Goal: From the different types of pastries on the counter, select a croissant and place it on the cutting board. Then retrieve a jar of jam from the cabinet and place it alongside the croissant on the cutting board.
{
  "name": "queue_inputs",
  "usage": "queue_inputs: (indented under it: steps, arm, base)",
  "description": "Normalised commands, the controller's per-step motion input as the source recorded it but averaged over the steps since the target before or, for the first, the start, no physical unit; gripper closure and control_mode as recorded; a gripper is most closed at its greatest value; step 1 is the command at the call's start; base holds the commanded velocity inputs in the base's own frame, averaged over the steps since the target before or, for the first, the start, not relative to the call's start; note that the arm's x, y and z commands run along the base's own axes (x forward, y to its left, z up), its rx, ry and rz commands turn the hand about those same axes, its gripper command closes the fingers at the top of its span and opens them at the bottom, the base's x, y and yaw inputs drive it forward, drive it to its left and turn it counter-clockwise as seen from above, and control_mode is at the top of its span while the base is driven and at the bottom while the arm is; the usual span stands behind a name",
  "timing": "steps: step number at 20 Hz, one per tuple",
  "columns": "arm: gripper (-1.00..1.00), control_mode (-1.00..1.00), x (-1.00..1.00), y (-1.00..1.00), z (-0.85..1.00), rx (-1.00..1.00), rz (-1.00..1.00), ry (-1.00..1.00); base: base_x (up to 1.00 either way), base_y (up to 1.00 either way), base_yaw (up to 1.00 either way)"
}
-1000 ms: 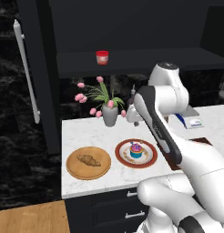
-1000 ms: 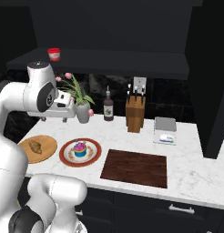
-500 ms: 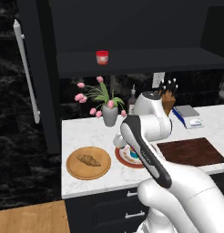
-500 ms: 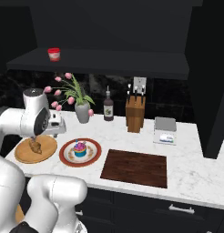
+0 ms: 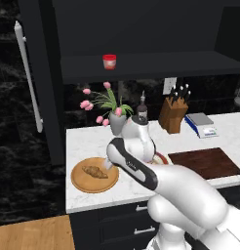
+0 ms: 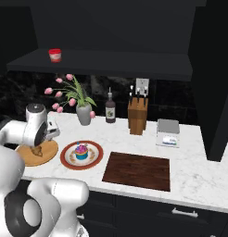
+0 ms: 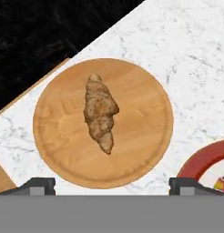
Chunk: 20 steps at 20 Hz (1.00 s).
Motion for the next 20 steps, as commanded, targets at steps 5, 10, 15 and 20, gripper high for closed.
queue_inputs:
  steps: [5, 10, 15, 20]
  arm:
    - [-1.00, -1.00, 0.40, 0.47, -0.38, -0.01, 0.24, 0.00]
    - [-1.00, -1.00, 0.18, 0.36, -0.25, -0.02, 0.22, 0.00]
    - [-1.00, -1.00, 0.28, 0.39, -0.46, -0.02, 0.21, 0.00]
    - [-1.00, -1.00, 0.50, 0.12, -0.60, 0.00, 0.19, -0.02]
  base:
    - [0.00, 0.00, 0.00]
    - [0.00, 0.00, 0.00]
    - [0.00, 0.00, 0.00]
    - [0.00, 0.00, 0.00]
